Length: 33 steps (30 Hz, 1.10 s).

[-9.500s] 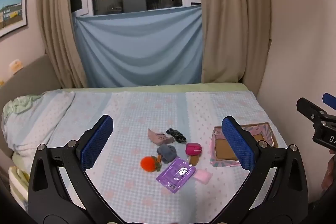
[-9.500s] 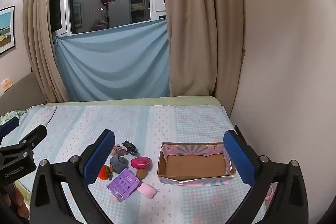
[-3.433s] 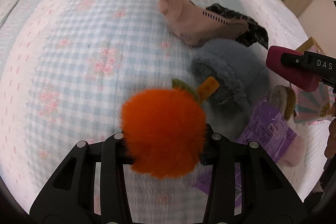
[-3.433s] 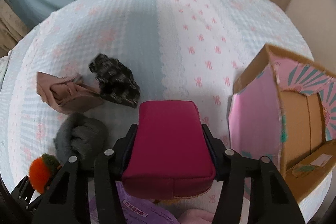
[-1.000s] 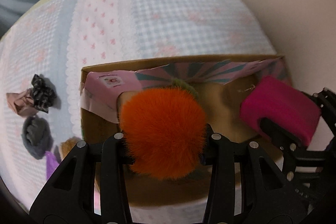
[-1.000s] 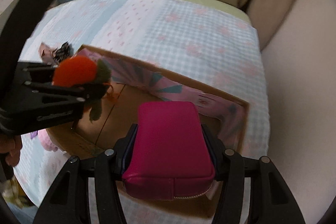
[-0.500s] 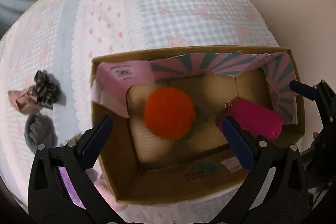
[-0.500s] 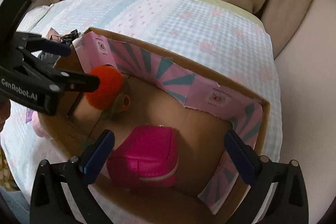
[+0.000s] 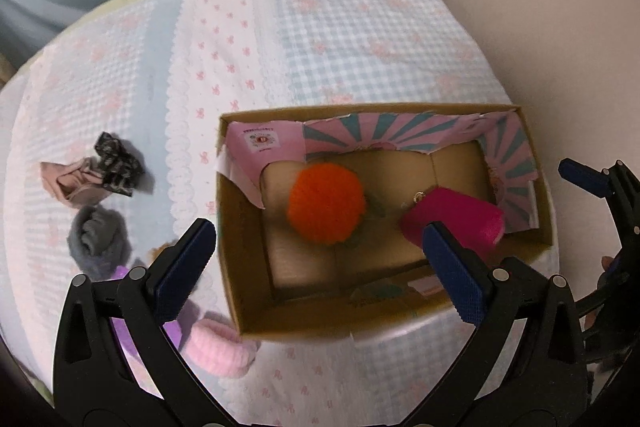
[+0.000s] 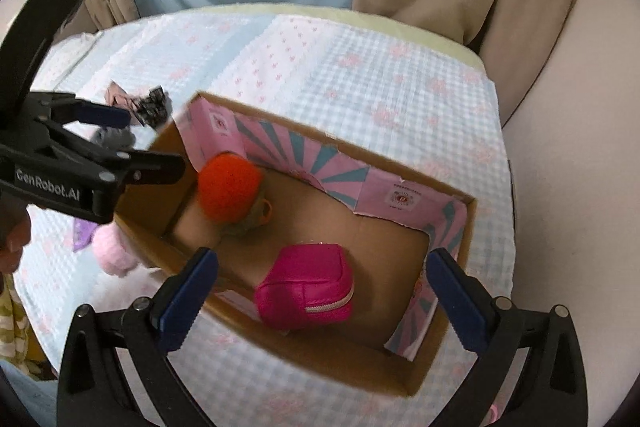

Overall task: Organize soft objects
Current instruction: 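Release the pompom into the box with the left tool while the right tool drops the pouch, then withdraw both tools from the box back toward the remaining items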

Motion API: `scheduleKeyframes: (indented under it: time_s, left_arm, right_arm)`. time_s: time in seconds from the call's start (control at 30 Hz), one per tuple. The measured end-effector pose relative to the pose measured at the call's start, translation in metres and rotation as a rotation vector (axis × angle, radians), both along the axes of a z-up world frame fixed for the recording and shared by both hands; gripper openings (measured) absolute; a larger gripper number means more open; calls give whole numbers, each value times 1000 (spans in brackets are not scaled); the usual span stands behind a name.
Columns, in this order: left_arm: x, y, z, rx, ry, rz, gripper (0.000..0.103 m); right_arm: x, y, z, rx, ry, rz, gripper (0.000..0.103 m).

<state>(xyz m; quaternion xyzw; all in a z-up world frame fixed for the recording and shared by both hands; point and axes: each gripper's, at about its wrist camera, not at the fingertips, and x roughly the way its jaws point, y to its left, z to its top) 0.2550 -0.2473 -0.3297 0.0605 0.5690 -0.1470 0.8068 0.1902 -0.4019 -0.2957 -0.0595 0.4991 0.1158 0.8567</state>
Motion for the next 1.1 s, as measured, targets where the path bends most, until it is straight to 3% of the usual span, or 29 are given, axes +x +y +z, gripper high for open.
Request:
scheduleKeyframes:
  time_s: [0.3,0.63,0.8,1.1]
  left_arm:
    - [-38,13,81,-28,-133,19,103]
    - [-99,44,183,-60,-279,59,103]
    - [-134,68,213,-59,-328,91,103]
    - [-180,131,235,-41,-370,165,103]
  right_arm:
    - [-38,1,79,1,-99,-67,103]
    - [-89,15,173,59,-141,-152,103]
    - [-115,21,206,48,-217,-259,103]
    - [-134,30,227,95,-260,-340,103]
